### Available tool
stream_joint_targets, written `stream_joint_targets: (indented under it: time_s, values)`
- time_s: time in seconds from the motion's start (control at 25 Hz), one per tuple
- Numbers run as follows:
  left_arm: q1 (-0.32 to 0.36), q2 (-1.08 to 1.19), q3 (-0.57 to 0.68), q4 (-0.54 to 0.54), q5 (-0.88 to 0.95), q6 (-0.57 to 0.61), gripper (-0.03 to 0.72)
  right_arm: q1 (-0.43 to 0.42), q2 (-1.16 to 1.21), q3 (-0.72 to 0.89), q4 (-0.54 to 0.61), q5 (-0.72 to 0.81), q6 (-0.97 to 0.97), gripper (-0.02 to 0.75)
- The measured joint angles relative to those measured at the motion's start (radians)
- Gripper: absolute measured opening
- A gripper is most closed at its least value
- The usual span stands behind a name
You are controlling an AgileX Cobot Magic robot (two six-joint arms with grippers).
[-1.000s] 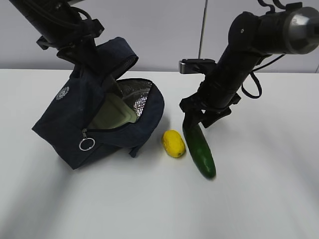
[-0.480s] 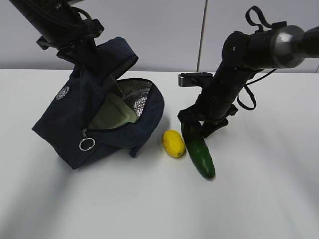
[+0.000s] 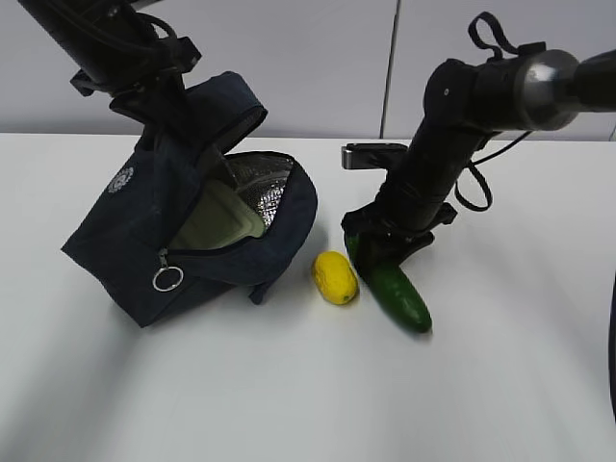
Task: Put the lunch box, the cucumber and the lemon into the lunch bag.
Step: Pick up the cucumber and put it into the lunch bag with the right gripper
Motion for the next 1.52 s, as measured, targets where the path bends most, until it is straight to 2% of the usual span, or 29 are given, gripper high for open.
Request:
stream_joint_targets:
  time_s: [0.28,0.4,0.64,0.84,1.2,1.52]
  values:
    - [0.000,0.000,0.000,0.000,0.000,0.000,0.011,0.000,0.000,-0.202,0.004,0.176,0.002,0.285]
    - [0.000,0.000,0.000,0.000,0.000,0.000,0.011,-0.017,-0.027,-0.233,0.057,0.192,0.002,0.285]
    - [0.000,0.000,0.000,0.000,0.000,0.000,0.011,-0.088,-0.075,-0.236,0.328,0.208,-0.070,0.284]
    - [0.000,0.000,0.000,0.000,0.000,0.000,0.011,-0.090,-0.075,-0.236,0.478,0.208,-0.108,0.283]
    - [0.000,0.000,0.000,0.000,0.000,0.002,0.011,-0.079,-0.075,-0.163,0.642,0.207,-0.160,0.282]
    - [0.000,0.000,0.000,-0.012,0.000,0.009,0.011,0.013,-0.075,-0.131,0.669,0.136,-0.183,0.281]
